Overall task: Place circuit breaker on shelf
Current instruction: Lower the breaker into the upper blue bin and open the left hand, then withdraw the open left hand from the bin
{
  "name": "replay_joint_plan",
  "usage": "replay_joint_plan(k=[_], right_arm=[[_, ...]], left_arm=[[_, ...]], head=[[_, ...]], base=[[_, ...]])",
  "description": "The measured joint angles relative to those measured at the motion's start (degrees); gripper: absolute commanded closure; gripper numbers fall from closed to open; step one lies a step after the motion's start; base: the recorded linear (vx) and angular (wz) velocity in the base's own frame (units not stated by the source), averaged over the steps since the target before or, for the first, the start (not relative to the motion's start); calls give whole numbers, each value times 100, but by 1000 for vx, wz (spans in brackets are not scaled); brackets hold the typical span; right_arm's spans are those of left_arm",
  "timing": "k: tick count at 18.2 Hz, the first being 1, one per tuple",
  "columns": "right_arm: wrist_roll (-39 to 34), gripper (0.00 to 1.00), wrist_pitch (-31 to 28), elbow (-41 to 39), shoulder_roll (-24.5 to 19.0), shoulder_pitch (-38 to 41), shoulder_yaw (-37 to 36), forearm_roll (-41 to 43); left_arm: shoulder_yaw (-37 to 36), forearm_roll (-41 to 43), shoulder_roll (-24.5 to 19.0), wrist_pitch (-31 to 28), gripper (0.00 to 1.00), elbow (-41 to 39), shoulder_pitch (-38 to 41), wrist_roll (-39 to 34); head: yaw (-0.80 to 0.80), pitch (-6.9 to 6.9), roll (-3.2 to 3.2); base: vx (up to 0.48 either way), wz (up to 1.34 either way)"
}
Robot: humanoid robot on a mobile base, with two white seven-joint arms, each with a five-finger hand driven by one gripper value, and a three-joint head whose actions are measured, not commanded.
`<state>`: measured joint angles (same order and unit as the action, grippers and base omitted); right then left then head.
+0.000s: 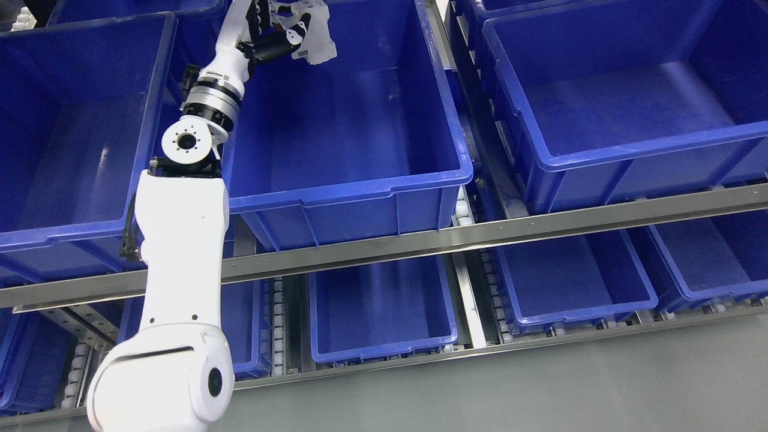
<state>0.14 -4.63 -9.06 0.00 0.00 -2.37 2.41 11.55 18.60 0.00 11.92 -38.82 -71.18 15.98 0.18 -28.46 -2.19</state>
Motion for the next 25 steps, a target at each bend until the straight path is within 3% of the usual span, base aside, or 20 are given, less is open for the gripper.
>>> replay_joint_plan(k=[5,14,19,21,25], right_arm=[[0,0,0,0,0,0,0,0],[0,0,0,0,0,0,0,1],[0,0,0,0,0,-1,0,1],[0,0,0,0,0,-1,0,1],[0,0,0,0,0,0,0,1]], left_arm=[[-64,19,0,-243,80,1203,-257,-476],[-138,14,-4,-365,73,2172,-416,-679],[-156,9,-4,-373,56,2437,-494,-731],[-166,7,-4,-377,42,2517,-539,-753],[-179,3,-2,-379,26,2622,-604,-766]], head=[[0,1,0],[0,2,0],[0,2,0],[0,2,0],[0,2,0]], base=[[0,0],[0,0],[0,3],[-1,7],[0,0]])
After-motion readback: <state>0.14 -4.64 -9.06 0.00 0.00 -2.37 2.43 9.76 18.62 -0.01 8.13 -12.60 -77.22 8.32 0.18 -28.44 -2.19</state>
